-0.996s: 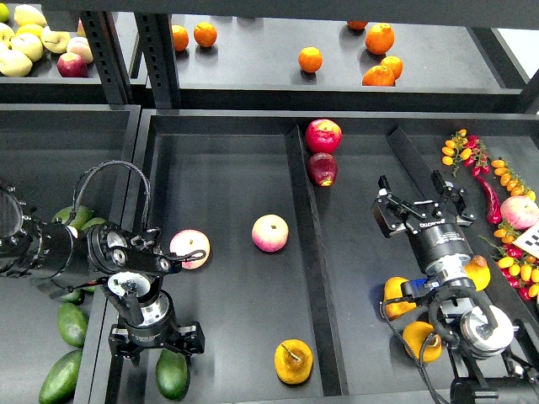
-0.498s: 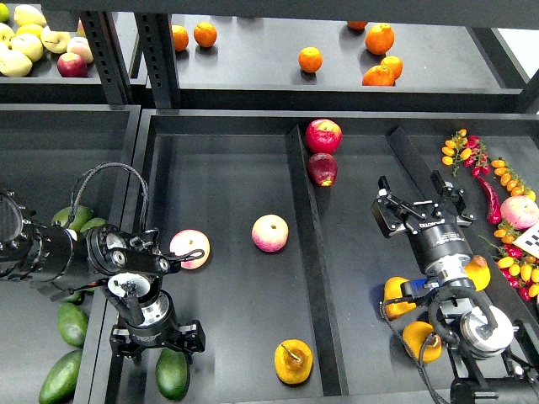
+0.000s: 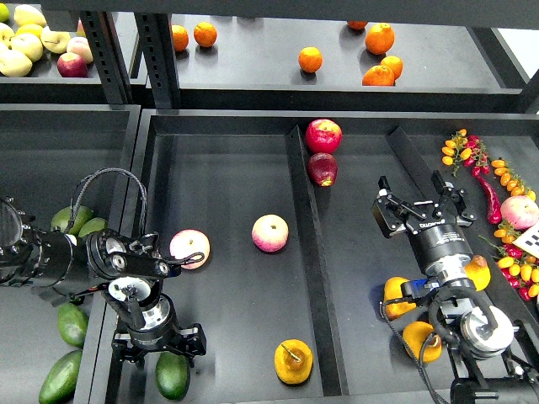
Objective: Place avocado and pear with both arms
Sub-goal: 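Lower the open left gripper around the avocado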
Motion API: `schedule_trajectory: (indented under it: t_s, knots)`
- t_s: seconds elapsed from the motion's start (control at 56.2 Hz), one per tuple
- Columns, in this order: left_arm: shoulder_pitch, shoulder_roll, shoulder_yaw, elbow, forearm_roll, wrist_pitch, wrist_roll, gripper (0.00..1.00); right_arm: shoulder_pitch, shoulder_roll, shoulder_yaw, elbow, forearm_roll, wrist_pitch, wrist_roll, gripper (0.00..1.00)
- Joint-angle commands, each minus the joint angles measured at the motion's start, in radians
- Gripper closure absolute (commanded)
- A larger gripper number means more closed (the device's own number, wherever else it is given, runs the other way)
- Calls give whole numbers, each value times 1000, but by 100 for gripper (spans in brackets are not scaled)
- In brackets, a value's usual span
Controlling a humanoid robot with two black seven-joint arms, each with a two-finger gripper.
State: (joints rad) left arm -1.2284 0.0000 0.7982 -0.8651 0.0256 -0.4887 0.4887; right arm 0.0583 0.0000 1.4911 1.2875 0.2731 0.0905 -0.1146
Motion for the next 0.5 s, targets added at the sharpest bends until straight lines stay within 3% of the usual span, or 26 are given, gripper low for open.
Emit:
schedule_trajectory:
  t_s: [0.0,0.48]
  knots:
    - [9,0,-7,8,0,0,0,10,0,0,0,0,0,0,1,0]
    - [47,0,-30,29,0,0,0,24,0,0,1,1,0,3,1,0]
